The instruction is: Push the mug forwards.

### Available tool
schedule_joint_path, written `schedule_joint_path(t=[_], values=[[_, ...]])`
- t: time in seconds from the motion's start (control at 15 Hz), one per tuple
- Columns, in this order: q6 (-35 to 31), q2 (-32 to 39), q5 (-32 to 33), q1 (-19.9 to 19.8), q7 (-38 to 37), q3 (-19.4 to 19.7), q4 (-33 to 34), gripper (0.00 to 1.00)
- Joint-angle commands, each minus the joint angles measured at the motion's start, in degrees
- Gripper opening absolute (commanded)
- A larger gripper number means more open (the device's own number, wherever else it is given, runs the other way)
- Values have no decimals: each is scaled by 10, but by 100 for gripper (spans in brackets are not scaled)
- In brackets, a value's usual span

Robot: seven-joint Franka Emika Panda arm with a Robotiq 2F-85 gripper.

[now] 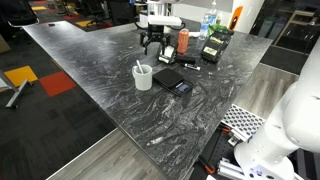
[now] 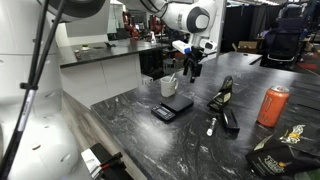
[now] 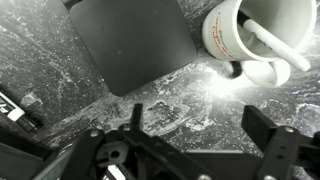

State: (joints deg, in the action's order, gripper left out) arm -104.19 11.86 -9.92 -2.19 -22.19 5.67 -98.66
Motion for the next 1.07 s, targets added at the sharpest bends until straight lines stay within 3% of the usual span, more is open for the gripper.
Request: schedule_joint_path(t=[0.0, 0.73, 1.0], values=[[36, 61, -40, -9, 8, -9, 64, 100], [93, 165, -66, -2, 7, -30, 164, 100], [148, 187, -65, -2, 7, -37, 194, 100]])
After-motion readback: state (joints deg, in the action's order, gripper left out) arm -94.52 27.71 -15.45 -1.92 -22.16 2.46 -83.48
